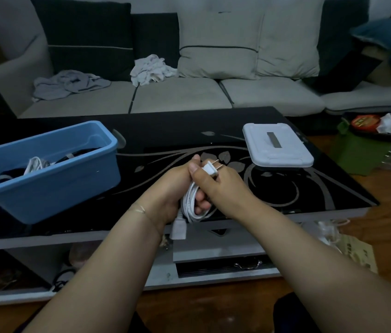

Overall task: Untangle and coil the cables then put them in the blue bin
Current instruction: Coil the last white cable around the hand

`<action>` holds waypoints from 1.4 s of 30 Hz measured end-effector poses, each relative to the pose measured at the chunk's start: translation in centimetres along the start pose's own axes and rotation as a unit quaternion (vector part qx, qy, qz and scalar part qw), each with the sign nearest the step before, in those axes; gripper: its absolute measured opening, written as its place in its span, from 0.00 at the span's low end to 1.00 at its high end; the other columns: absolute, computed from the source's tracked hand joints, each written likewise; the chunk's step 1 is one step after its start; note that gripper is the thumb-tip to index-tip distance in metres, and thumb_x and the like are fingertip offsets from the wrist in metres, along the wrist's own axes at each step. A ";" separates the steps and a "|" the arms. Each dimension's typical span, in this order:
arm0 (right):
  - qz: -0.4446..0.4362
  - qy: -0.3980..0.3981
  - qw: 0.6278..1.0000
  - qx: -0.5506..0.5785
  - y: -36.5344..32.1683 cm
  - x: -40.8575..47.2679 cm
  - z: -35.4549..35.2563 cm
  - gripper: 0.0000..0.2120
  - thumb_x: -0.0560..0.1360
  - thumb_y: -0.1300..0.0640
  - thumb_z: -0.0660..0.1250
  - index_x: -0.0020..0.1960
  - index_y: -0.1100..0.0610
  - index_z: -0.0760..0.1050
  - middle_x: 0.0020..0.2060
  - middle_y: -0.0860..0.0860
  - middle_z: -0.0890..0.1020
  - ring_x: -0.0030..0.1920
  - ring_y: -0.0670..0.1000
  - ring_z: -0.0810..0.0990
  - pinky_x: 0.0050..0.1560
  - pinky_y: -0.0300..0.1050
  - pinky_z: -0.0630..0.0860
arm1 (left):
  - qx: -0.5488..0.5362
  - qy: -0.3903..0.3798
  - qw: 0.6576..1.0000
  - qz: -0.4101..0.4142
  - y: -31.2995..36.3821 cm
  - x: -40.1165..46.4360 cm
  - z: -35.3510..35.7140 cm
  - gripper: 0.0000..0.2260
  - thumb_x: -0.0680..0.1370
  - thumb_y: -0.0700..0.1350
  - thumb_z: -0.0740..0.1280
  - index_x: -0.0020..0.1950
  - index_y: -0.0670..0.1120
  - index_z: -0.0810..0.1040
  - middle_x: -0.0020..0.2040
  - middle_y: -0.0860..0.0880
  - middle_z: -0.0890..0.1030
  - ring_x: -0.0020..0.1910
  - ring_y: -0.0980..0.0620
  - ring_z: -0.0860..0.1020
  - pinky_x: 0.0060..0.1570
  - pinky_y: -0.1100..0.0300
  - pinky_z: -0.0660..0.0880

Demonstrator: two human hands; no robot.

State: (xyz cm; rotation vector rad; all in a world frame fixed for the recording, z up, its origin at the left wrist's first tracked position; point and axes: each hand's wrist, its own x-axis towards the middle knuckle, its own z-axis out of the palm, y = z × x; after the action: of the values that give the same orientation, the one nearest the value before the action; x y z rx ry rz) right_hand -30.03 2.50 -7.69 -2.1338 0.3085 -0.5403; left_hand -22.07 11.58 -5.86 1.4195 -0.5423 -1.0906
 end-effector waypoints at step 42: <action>-0.042 0.124 0.983 -0.128 -0.4 0.2 -3.9 0.20 0.69 0.32 0.57 0.30 0.47 0.68 0.25 0.39 0.77 0.30 0.41 0.75 0.30 0.40 0.67 | -0.083 0.122 0.977 0.154 -0.2 0.4 3.5 0.21 0.82 0.49 0.61 0.33 0.44 0.84 0.28 0.41 0.79 0.26 0.48 0.76 0.27 0.61 0.73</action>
State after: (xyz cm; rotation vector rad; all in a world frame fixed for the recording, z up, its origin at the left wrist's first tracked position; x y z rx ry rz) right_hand -31.72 -0.10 -5.26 -2.3371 0.4482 -0.8580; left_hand -24.93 9.55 -5.67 1.2524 -0.4632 -0.6858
